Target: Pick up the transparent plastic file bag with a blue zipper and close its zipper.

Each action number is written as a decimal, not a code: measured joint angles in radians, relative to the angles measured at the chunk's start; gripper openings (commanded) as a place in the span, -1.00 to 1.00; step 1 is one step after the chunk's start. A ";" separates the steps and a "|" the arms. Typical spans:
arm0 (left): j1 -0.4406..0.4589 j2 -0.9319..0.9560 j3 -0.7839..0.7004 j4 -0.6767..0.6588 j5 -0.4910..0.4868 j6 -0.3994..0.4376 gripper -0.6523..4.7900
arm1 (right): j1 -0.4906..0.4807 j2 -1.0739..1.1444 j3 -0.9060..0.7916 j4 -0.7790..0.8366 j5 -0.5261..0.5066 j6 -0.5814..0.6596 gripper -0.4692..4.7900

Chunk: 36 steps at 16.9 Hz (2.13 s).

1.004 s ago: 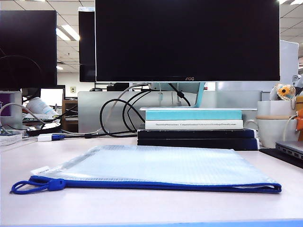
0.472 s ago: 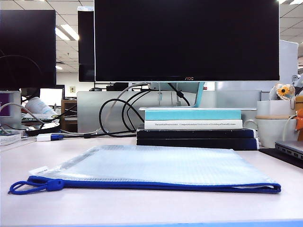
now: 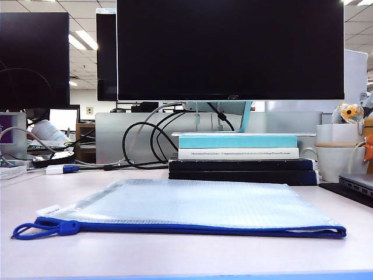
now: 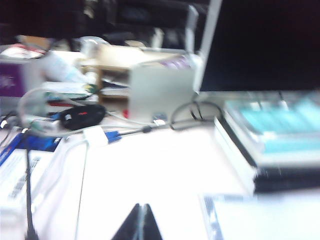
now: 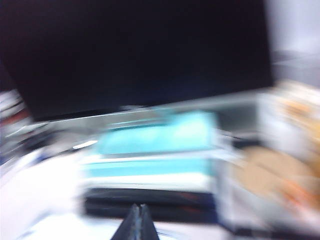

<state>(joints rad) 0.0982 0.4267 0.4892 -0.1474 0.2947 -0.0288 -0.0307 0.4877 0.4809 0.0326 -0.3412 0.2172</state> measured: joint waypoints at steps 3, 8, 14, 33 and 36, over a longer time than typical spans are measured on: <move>0.000 0.105 0.152 -0.087 0.018 0.148 -0.78 | 0.089 0.192 0.134 0.002 -0.154 -0.127 -0.83; 0.000 0.193 0.354 -0.394 0.012 0.304 -0.78 | 0.344 0.522 0.362 -0.188 -0.293 -0.358 -0.83; -0.001 0.281 0.392 -0.558 -0.095 0.289 -0.78 | 0.577 0.883 0.581 -0.306 -0.299 -0.489 -0.82; -0.150 0.466 0.392 -0.500 0.035 0.280 -0.32 | 0.905 1.473 0.872 -0.472 -0.097 -0.821 -0.31; -0.150 0.466 0.392 -0.500 0.036 0.280 -0.32 | 0.905 1.489 0.873 -0.478 -0.097 -0.821 -0.31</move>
<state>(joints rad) -0.0517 0.8925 0.8814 -0.6472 0.3305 0.2508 0.8742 1.9766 1.3537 -0.4458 -0.4385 -0.6033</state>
